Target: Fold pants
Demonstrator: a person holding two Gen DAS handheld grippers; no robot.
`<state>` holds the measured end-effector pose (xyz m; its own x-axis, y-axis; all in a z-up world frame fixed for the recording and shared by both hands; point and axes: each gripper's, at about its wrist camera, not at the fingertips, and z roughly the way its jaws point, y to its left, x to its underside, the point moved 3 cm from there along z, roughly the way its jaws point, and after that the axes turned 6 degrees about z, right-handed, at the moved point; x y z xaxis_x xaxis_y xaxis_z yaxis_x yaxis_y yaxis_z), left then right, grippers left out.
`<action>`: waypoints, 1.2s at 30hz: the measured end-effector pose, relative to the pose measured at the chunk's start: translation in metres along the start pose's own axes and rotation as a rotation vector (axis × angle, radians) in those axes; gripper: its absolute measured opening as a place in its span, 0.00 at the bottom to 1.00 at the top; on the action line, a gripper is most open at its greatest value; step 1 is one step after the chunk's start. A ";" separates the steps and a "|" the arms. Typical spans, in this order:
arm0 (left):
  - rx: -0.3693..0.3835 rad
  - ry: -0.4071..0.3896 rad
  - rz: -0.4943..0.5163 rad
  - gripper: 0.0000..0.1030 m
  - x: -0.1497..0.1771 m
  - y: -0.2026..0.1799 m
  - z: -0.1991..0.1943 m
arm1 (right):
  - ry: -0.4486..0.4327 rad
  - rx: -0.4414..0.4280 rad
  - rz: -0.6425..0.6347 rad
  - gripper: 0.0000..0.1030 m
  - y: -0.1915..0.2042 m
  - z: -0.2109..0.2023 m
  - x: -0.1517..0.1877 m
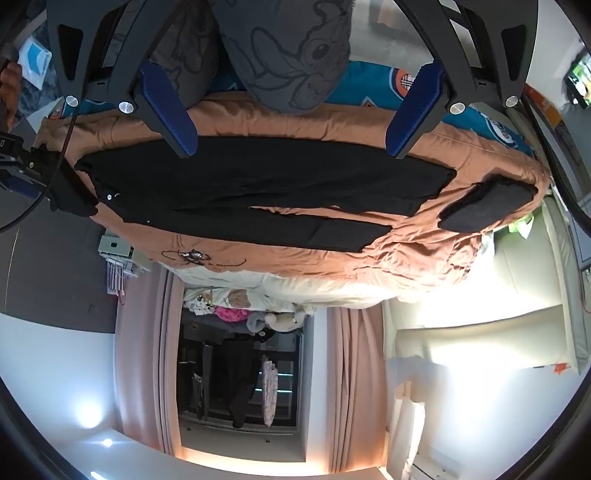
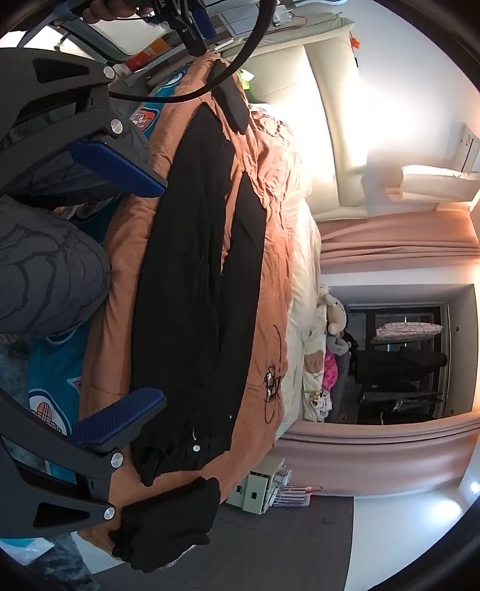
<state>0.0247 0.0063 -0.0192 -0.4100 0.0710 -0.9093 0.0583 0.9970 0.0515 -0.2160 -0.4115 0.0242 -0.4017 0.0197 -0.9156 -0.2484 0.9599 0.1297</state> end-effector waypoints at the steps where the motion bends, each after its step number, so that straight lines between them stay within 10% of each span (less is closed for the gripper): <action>1: -0.002 0.000 0.001 1.00 0.000 0.000 0.000 | 0.001 -0.002 0.001 1.00 0.000 0.000 0.000; 36: -0.018 -0.004 -0.011 1.00 0.004 0.004 -0.004 | 0.021 -0.003 -0.002 1.00 0.002 0.004 0.002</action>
<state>0.0198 0.0105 -0.0216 -0.4072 0.0597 -0.9114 0.0377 0.9981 0.0485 -0.2136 -0.4087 0.0208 -0.4195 0.0118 -0.9077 -0.2515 0.9593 0.1287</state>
